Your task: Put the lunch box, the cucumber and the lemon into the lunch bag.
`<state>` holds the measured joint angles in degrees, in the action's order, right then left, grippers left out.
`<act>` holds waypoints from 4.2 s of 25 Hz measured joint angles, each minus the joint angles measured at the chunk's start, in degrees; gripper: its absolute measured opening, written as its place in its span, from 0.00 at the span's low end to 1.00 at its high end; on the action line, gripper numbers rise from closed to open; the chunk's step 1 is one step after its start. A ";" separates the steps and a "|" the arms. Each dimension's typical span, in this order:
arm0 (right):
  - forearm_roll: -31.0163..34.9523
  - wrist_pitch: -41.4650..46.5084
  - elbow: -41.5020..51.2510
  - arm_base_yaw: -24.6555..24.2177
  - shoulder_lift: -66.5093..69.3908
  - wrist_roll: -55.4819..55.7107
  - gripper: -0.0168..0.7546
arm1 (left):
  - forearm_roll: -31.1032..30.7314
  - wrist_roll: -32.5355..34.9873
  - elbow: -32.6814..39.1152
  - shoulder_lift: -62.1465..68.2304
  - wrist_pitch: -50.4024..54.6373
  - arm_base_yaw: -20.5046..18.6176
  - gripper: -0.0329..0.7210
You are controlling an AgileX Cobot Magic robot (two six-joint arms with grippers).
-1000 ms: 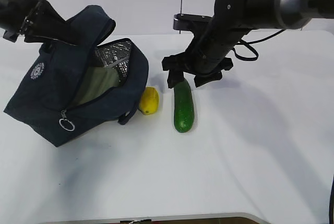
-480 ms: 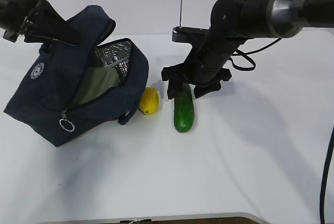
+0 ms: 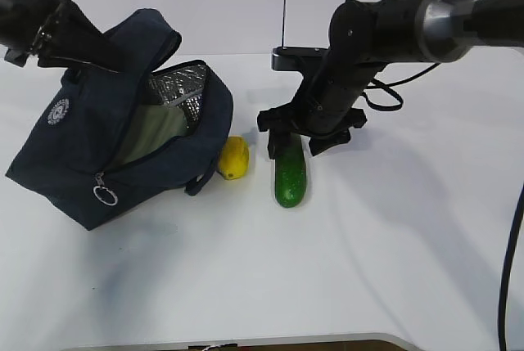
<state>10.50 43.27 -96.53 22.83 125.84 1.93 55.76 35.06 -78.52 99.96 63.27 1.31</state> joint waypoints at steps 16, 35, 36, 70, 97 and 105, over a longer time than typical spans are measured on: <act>1.94 1.14 -0.09 0.00 0.28 0.89 0.78 | -0.62 0.00 -0.05 0.00 0.10 0.00 0.04; 2.81 11.06 -4.05 0.00 0.76 2.15 0.49 | -2.04 0.00 -0.05 0.00 0.10 0.00 0.04; 3.28 12.67 -4.94 0.00 0.83 2.15 0.49 | -2.28 0.00 -0.05 0.00 0.10 0.00 0.04; 41.08 18.09 -18.16 0.10 1.24 -8.40 0.49 | -5.86 -0.10 -0.14 0.00 -1.27 0.00 0.04; 51.33 5.61 -18.16 2.91 6.22 -17.97 0.58 | -0.79 -0.10 -0.14 0.00 -2.02 0.22 0.04; 52.16 5.26 -18.16 2.91 6.22 -17.97 0.73 | -0.67 -0.10 -0.14 0.00 -2.06 0.22 0.04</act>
<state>62.66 48.53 -114.69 25.74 132.06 -16.05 55.09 34.96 -78.66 99.96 61.21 1.54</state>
